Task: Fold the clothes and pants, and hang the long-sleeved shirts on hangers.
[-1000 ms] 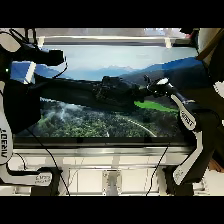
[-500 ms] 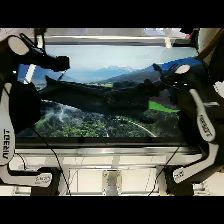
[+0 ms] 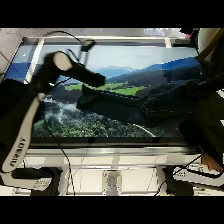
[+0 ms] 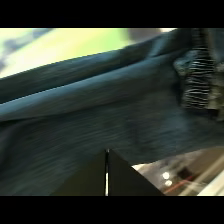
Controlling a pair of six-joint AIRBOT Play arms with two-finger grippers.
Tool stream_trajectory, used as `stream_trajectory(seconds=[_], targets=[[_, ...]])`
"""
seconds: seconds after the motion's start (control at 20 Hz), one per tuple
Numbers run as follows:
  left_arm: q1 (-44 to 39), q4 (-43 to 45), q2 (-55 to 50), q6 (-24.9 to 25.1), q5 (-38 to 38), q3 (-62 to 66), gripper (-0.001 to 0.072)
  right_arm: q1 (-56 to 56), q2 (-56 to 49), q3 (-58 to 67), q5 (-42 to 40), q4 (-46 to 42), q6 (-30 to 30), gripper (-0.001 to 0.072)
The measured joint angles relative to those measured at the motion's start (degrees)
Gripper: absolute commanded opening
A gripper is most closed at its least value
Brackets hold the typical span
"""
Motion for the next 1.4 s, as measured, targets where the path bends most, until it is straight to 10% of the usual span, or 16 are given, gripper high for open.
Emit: stream_trajectory(seconds=[0.7, 1.4], targets=[[-19.3, -10.9, -20.6, -0.2, 27.5, -0.7, 0.0012, 24.2, -3.0, 11.6, 2.9, -14.6, 12.4, 0.0046], [-0.5, -1.3, -9.1, 0.4, 10.1, -0.7, 0.0013, 40.6, -21.0, 24.0, -5.6, -13.4, 26.4, 0.0047]])
